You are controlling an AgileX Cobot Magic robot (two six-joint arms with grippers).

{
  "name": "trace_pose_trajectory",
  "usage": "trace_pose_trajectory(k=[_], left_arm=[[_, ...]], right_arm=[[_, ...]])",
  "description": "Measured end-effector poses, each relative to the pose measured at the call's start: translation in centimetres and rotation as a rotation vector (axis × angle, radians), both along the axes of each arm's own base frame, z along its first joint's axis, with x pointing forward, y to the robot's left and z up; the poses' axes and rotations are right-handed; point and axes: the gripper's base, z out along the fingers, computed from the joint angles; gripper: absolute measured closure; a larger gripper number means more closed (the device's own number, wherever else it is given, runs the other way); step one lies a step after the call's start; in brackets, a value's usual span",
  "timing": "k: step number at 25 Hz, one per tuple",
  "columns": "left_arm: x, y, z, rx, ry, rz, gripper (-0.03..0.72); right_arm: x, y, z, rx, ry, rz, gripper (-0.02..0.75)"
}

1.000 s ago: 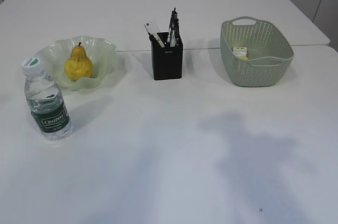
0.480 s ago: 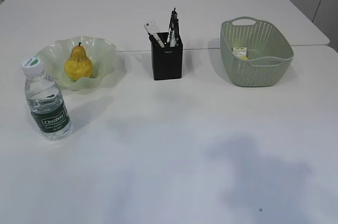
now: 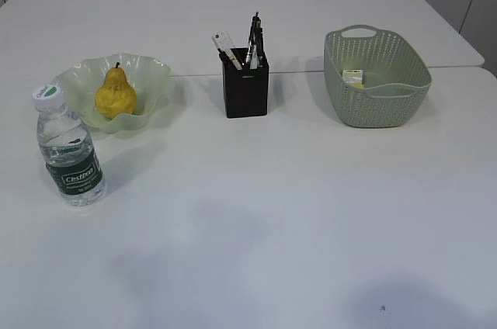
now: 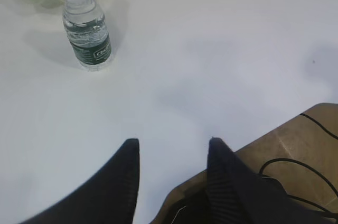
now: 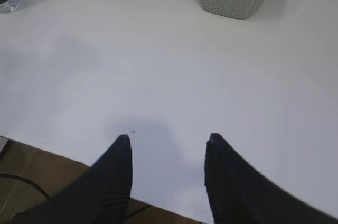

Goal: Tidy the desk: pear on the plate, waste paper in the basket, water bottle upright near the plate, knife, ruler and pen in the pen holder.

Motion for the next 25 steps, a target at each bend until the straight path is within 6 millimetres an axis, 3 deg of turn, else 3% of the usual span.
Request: trace_pose_trajectory(k=[5,14,19,25], left_arm=[[-2.0,0.4,-1.3,-0.017,-0.027,-0.005,0.4],[-6.0,1.5,-4.1,-0.056,-0.215,0.024,0.412],[-6.9,2.0,-6.5,-0.045,-0.27,0.046,0.412],[-6.0,2.0,-9.8,-0.018,-0.212,0.057,0.413]], right_arm=[[-2.3,-0.5,-2.6,0.007,-0.028,0.0,0.37],[-3.5,-0.7,-8.5,0.0,0.03,0.005,0.37],[-3.2,-0.8,-10.0,-0.017,0.05,0.0,0.37],[-2.4,-0.7,-10.5,-0.015,0.004,-0.007,0.37]])
